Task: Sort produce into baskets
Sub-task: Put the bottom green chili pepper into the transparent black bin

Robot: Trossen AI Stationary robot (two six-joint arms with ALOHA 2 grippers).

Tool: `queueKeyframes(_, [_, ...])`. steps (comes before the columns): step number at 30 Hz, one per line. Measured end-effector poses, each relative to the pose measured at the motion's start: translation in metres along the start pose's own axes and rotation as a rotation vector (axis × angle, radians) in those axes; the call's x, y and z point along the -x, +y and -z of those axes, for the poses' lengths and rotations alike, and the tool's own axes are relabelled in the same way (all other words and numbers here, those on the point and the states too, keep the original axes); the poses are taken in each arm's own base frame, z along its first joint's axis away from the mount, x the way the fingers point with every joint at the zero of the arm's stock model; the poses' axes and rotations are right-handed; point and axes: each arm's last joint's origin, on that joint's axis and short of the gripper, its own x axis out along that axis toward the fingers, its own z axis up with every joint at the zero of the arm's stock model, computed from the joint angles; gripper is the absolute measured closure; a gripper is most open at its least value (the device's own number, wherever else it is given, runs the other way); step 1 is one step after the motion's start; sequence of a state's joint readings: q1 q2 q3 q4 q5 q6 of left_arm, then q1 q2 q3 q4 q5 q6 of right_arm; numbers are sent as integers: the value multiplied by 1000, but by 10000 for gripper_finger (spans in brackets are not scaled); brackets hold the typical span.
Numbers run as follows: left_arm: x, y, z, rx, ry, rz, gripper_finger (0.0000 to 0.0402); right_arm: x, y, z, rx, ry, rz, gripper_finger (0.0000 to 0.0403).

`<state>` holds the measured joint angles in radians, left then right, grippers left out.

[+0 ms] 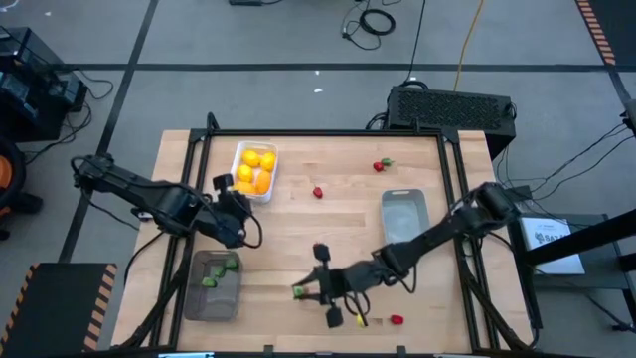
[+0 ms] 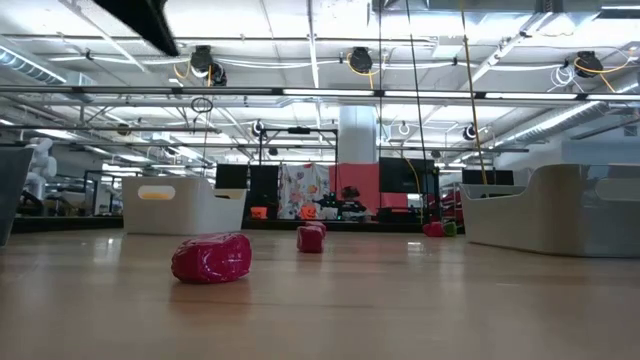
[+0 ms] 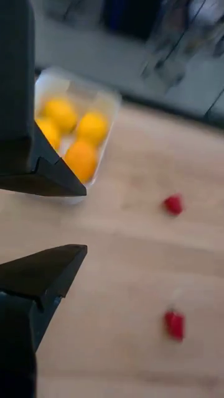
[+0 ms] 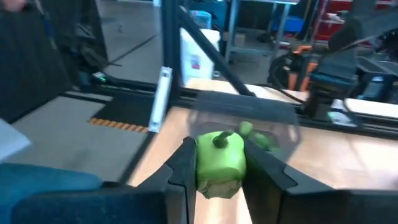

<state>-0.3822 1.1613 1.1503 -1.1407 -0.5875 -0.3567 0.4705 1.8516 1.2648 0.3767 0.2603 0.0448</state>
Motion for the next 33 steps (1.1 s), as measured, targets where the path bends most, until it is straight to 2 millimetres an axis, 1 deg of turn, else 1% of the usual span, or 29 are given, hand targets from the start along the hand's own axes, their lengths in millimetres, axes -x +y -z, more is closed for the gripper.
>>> queueKeyframes(3, [-2,2,-8,-65,-61,-27,258,-2,-9,1,24,8,21,314])
queueKeyframes(9, [-9,13,-13,-239,-58,-31,258,-6,-27,0,57,8,57,314])
queueKeyframes(12, [-17,22,-1,-299,-77,7,258,-8,-40,-1,34,6,88,314])
queueKeyframes(14, [-25,29,13,-328,-115,41,258,-9,-47,0,2,17,107,314])
queueKeyframes(16, [-29,39,29,-340,-153,17,258,-10,-53,1,-27,25,121,314])
queueKeyframes(19, [-24,55,46,-261,-307,-50,258,-11,-61,1,-58,22,140,314])
queueKeyframes(20, [-19,60,49,-211,-371,-43,258,-11,-64,0,-66,16,145,314])
queueKeyframes(23, [2,69,54,-82,-555,51,258,-12,-74,-2,-87,-5,169,314])
queueKeyframes(25, [14,74,58,-23,-634,66,258,-12,-81,-3,-94,-22,183,314])
queueKeyframes(27, [23,77,62,14,-689,65,258,-12,-86,-6,-101,-49,194,314])
queueKeyframes(30, [29,80,66,70,-727,80,258,-15,-89,-8,-112,-108,200,314])
queueKeyframes(33, [30,79,66,106,-736,127,258,-24,-89,-1,-119,-162,197,314])
